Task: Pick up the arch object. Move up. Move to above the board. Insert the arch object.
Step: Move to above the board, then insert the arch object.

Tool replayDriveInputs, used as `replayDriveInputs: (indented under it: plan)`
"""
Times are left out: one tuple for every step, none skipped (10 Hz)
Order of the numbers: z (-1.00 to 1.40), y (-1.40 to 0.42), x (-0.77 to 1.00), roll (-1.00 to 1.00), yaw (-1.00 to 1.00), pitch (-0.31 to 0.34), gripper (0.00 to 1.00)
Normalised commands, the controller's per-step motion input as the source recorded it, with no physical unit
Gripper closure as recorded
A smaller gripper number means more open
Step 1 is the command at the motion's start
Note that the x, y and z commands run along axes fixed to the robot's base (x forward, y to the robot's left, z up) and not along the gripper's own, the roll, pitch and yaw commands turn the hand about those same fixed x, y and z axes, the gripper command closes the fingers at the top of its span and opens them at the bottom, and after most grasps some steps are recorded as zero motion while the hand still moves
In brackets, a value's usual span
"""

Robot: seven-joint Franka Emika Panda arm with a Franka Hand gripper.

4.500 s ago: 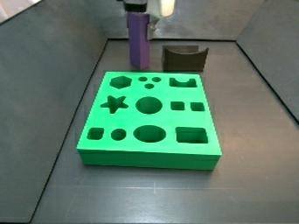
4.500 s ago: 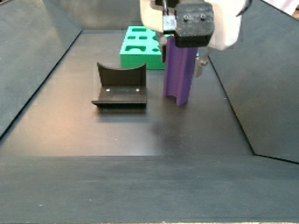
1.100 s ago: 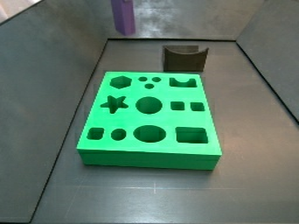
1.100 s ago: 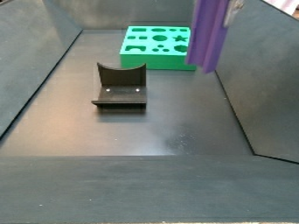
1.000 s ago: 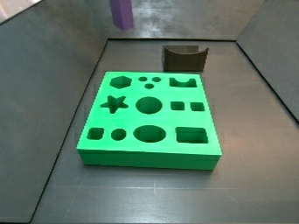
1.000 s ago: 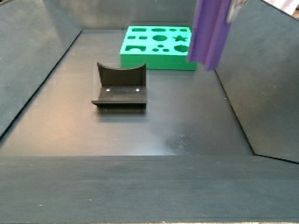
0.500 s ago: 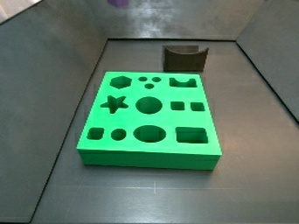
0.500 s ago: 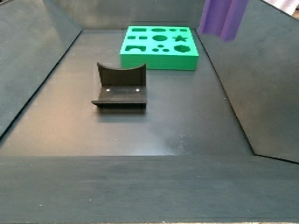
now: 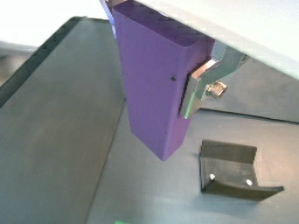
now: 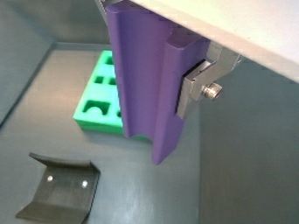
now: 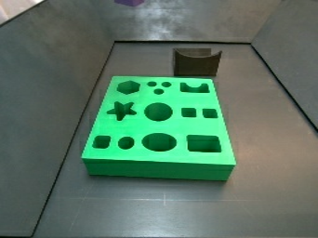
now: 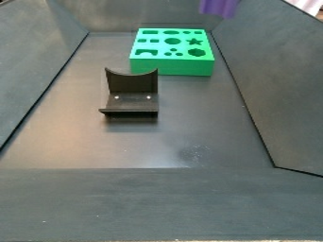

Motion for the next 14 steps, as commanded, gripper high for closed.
replayDriveInputs:
  plan:
    - [0.19, -1.0, 0.4, -0.07, 1.0, 0.192, 1.0]
    - [0.19, -1.0, 0.41, -0.07, 1.0, 0.204, 1.0]
    - [0.19, -1.0, 0.43, -0.07, 1.0, 0.217, 1.0]
    - [0.2, -1.0, 0.43, -0.07, 1.0, 0.235, 1.0]
    - [0.2, -1.0, 0.44, -0.05, 1.0, 0.257, 1.0]
    - [0.2, -1.0, 0.46, -0.04, 0.9, 0.262, 1.0]
    - [0.21, -1.0, 0.48, 0.01, 0.56, 0.218, 1.0]
    - [0.17, -0.77, 0.4, 0.04, 0.34, 0.188, 1.0]
    - [0.11, -0.46, 0.28, 0.05, 0.18, 0.163, 1.0]
    - [0.07, -0.22, 0.15, 0.05, 0.07, 0.099, 1.0]
    - [0.0, 0.0, 0.0, 0.0, 0.0, -0.007, 1.0]
    - [0.0, 0.0, 0.0, 0.0, 0.0, 0.014, 1.0]
    - [0.0, 0.0, 0.0, 0.0, 0.0, -0.004, 1.0]
    - [0.0, 0.0, 0.0, 0.0, 0.0, -0.01, 1.0]
